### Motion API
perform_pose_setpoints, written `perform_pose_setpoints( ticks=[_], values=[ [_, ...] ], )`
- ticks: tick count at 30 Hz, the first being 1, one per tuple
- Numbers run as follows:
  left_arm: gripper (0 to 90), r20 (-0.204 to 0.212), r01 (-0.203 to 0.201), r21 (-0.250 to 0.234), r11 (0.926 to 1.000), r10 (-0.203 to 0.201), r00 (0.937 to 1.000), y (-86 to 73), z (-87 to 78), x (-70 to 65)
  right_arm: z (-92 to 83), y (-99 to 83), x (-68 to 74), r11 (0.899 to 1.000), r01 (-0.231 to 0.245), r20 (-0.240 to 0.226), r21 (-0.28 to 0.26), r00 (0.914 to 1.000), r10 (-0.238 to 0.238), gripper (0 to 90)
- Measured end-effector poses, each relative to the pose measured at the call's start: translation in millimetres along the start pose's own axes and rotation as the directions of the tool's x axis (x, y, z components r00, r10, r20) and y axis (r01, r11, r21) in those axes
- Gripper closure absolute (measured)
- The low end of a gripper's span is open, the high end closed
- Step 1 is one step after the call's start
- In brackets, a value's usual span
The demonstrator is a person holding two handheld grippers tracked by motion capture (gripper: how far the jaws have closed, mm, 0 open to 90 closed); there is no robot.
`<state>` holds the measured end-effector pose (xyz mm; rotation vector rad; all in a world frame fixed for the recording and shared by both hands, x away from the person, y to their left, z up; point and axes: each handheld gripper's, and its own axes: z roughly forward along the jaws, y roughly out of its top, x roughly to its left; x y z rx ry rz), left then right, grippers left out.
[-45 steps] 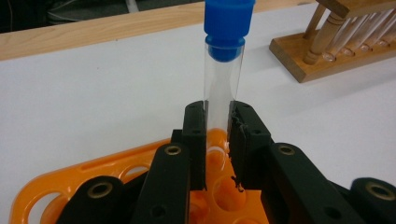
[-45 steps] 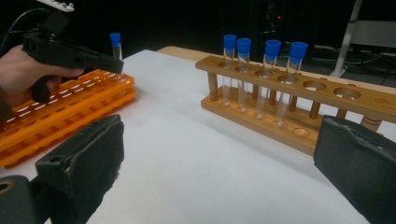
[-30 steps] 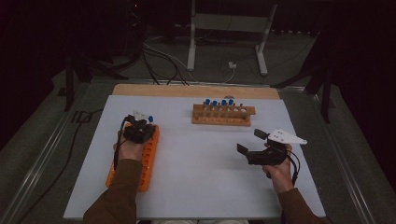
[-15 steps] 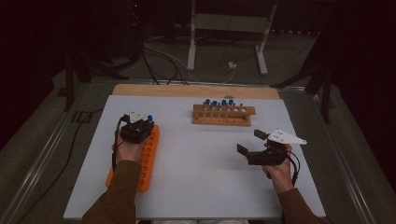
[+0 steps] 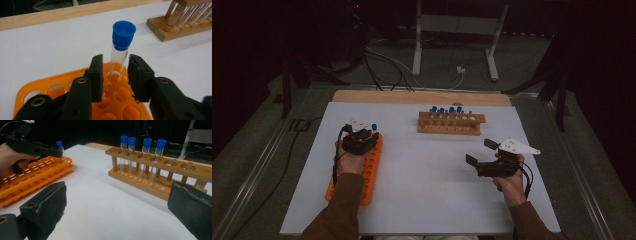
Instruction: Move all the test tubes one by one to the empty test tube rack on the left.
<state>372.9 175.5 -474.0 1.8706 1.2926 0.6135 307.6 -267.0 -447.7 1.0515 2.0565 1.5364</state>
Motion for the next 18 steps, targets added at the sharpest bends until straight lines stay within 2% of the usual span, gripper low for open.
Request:
perform_pose_setpoints(
  ticks=[3,6,9,14,18],
  values=[
    [61.6,0.020,0.029,-0.034,0.9990,-0.028,0.9994,-2.8,-6.9,2.0,1.0,-0.3,-0.3,1.000,-0.004,0.001,0.003,1.0000,0.004,2.1],
    [57.0,0.056,0.057,-0.067,0.9961,-0.054,0.9970,-4.9,-15.3,4.9,2.7,-0.3,-0.3,1.000,-0.003,0.001,0.007,1.0000,0.003,2.1],
    [50.6,0.099,0.110,-0.116,0.9872,-0.099,0.9902,-8.6,-24.5,7.9,4.0,0.2,-0.8,1.000,-0.007,0.007,0.009,0.9999,0.007,2.1],
    [33.5,0.105,0.116,-0.160,0.9802,-0.100,0.9895,-15.9,-37.0,6.0,4.3,1.9,-4.2,1.000,-0.022,0.019,0.012,0.9996,0.022,2.0],
    [27.2,0.112,0.119,-0.169,0.9784,-0.101,0.9885,-21.4,-44.4,3.6,5.4,3.0,-6.3,1.000,-0.023,0.028,0.016,0.9993,0.023,2.0]
  ],
)
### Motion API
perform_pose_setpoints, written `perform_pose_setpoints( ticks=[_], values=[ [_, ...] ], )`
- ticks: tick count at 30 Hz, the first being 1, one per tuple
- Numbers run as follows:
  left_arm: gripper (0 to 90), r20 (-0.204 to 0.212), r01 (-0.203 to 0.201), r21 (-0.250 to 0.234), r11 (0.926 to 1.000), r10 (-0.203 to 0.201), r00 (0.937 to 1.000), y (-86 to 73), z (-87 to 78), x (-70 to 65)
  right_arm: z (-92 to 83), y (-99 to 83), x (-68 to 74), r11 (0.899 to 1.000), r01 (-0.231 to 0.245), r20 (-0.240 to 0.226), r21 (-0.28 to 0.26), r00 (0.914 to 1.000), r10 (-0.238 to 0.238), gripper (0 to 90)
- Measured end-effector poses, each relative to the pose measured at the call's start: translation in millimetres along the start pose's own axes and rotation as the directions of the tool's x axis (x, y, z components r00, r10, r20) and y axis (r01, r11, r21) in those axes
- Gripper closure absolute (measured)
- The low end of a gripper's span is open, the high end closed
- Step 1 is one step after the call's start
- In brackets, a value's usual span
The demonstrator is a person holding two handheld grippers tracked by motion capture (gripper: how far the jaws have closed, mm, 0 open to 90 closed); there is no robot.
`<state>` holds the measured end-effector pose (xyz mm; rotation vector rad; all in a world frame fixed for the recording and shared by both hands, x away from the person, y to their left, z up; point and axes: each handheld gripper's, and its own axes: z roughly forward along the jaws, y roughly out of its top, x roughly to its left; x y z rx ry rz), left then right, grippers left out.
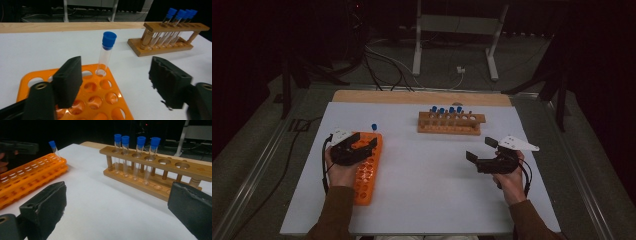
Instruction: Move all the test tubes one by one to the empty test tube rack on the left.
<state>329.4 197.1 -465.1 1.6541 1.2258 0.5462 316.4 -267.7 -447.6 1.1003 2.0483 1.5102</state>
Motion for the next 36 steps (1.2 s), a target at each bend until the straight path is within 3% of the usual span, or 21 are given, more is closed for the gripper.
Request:
perform_pose_setpoints(
  ticks=[10,16,25,32,36],
  values=[
    [1.9,0.027,0.004,-0.013,0.9999,-0.004,0.9996,-3.8,-7.4,-4.7,8.6,17.0,-9.4,1.000,0.009,0.039,0.007,0.9992,-0.010,2.1],
    [0.6,0.015,-0.027,-0.008,0.9996,0.027,0.9995,-3.3,-8.6,-7.0,20.1,34.5,-16.5,1.000,0.016,0.065,0.001,0.9977,-0.016,5.5],
    [0.7,0.018,-0.052,-0.027,0.9983,0.052,0.9985,-2.2,-9.6,-10.3,50.5,53.8,-30.0,0.998,0.046,0.112,0.047,0.9924,-0.051,7.3],
    [0.7,0.013,-0.082,-0.105,0.9911,0.084,0.9964,-4.0,-14.7,-11.7,69.4,64.1,-40.9,0.999,0.008,0.132,0.046,0.9912,-0.014,15.2],
    [0.7,0.040,-0.060,-0.128,0.9900,0.066,0.9970,-4.1,-15.8,-10.5,81.2,65.2,-45.5,0.998,-0.011,0.142,0.060,0.9899,0.002,18.0]
  ],
)
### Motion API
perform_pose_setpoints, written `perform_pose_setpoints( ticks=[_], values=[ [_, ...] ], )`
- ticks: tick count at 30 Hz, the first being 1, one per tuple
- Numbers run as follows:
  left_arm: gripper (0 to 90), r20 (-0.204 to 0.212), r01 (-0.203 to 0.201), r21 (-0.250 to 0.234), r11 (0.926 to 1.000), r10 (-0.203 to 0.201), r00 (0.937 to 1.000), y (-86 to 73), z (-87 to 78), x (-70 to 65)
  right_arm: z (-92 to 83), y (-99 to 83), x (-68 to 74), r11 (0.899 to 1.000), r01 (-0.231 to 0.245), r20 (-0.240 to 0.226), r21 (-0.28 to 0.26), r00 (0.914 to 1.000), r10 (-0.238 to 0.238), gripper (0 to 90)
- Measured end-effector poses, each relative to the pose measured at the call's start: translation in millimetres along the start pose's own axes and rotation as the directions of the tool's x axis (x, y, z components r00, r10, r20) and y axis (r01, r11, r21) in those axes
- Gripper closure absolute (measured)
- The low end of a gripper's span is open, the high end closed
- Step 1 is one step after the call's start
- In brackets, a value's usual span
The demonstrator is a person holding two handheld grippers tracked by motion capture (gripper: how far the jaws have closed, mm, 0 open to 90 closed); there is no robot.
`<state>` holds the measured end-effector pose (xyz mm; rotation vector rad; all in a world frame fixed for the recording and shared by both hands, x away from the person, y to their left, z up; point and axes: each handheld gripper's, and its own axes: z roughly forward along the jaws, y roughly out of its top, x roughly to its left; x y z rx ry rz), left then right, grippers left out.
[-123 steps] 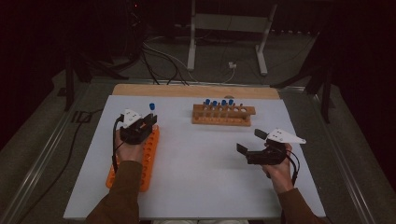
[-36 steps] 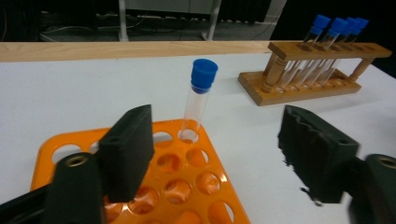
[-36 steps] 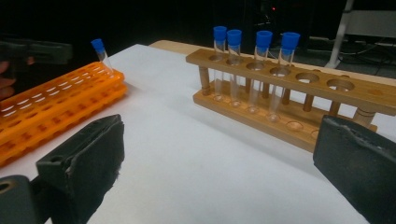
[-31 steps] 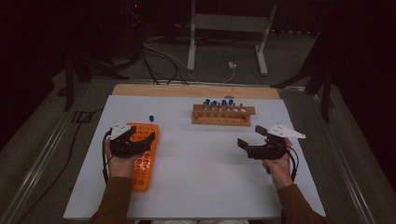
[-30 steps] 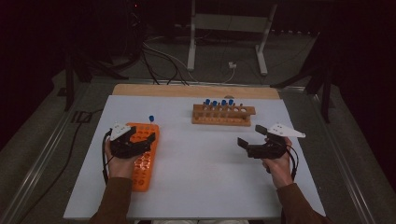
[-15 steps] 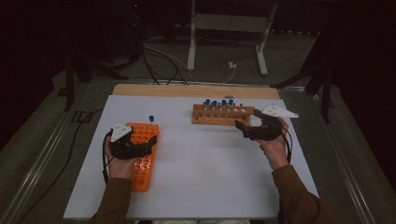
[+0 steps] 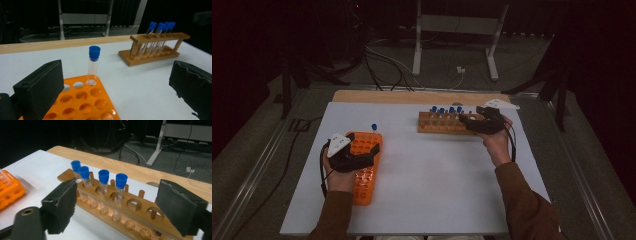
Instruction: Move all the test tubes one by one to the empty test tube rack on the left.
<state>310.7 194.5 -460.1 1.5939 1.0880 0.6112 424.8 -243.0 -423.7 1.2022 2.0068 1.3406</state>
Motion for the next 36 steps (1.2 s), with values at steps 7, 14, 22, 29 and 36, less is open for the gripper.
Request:
perform_pose_setpoints(
  ticks=[7,14,22,29,36],
  values=[
    [0.7,0.006,-0.002,0.014,0.9999,0.002,1.0000,-1.7,1.6,-0.1,23.5,-2.2,-6.8,0.999,-0.017,0.009,0.038,0.9998,0.017,29.2],
    [0.7,-0.002,0.005,0.031,0.9995,-0.005,1.0000,-1.9,1.0,0.8,43.0,-10.2,-7.8,0.998,-0.008,0.049,0.064,0.9988,0.005,45.3],
    [0.7,-0.016,-0.005,0.025,0.9997,0.006,0.9999,-2.5,1.6,-0.2,53.5,-13.3,-4.7,0.999,0.008,0.061,0.053,0.9981,-0.012,66.0],
    [0.7,-0.015,-0.003,0.026,0.9997,0.003,0.9999,-2.9,1.6,0.4,59.8,-17.0,-3.1,0.998,0.011,0.058,0.067,0.9982,-0.015,74.7],
    [0.7,-0.009,-0.005,0.024,0.9997,0.006,0.9999,-3.2,2.0,-0.5,60.4,-17.5,-1.9,0.998,0.003,0.059,0.065,0.9982,-0.007,76.9]
  ],
)
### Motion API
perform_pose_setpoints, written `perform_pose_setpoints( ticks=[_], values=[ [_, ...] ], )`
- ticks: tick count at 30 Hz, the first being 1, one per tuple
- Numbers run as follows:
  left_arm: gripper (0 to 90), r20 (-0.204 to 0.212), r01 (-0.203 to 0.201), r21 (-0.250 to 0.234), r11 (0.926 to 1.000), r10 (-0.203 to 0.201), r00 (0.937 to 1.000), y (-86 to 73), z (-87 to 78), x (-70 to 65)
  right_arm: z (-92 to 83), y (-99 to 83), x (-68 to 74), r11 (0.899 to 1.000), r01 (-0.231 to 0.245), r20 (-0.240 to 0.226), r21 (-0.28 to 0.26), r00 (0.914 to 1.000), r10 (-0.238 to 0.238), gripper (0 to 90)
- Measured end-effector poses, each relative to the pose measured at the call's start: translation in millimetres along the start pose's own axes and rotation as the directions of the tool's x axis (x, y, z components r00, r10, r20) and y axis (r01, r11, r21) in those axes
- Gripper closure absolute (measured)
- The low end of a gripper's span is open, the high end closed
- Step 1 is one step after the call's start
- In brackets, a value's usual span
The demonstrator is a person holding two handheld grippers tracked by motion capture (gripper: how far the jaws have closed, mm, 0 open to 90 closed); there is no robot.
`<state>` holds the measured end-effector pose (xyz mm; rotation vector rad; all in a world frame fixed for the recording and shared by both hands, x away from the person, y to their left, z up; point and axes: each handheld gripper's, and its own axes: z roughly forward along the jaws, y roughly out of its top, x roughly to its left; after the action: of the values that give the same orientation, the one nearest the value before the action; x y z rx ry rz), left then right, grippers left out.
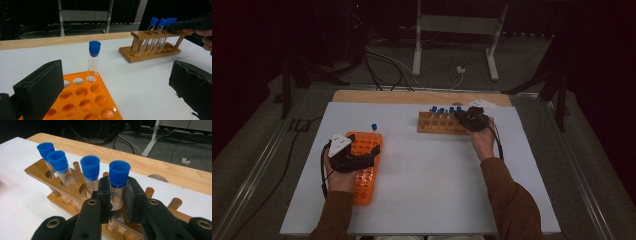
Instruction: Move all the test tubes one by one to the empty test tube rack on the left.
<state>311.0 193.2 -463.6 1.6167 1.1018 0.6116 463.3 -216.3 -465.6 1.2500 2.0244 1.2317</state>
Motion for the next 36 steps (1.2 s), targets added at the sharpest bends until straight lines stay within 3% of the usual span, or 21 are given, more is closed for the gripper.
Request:
perform_pose_setpoints(
  ticks=[23,36],
  values=[
    [0.7,0.019,0.046,-0.017,0.9988,-0.045,0.9988,0.3,-1.9,1.2,-16.1,8.8,0.7,0.999,0.005,0.005,-0.044,1.0000,-0.004,77.1],
    [0.7,0.013,0.048,-0.012,0.9988,-0.048,0.9988,-0.4,-1.5,1.9,-43.0,33.4,3.0,0.993,0.050,-0.009,-0.105,0.9986,-0.052,77.1]
  ],
)
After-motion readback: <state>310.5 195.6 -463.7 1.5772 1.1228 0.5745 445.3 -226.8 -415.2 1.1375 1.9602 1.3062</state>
